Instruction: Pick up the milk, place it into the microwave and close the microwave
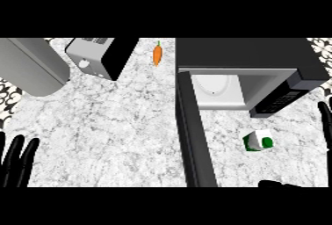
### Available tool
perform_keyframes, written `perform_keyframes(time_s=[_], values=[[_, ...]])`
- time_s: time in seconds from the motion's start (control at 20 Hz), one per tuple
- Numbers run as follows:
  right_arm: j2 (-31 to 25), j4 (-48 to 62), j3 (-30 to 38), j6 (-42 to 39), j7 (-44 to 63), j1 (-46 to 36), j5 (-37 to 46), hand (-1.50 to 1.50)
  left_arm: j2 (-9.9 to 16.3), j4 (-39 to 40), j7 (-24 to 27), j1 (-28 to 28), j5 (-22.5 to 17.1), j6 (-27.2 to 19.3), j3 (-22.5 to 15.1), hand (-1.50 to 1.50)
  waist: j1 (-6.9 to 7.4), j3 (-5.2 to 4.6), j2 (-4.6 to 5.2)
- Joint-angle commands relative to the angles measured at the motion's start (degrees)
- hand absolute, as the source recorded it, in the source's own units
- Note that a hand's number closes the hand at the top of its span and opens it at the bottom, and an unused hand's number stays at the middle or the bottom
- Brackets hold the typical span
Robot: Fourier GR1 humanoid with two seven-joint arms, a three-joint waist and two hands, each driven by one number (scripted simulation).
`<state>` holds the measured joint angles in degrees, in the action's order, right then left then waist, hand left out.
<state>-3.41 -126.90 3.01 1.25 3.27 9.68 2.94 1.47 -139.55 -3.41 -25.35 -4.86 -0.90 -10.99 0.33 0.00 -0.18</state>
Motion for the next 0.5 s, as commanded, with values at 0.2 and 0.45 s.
perform_keyframes(time_s=[0.2, 0.45], values=[[1.9, 4.0, 0.2, 1.0, -4.7, 4.5, 3.8, -1.50, -0.2, -9.5, 2.2, -13.0, 0.6, 2.8, -4.6, -1.50, 0.39, 0.02, -0.05], [3.2, 12.1, 2.4, 3.0, -9.0, 4.5, 3.9, -1.50, 2.5, -8.1, 6.2, -16.0, -7.9, 7.2, 3.2, -1.50, 0.40, 0.00, 0.01]])
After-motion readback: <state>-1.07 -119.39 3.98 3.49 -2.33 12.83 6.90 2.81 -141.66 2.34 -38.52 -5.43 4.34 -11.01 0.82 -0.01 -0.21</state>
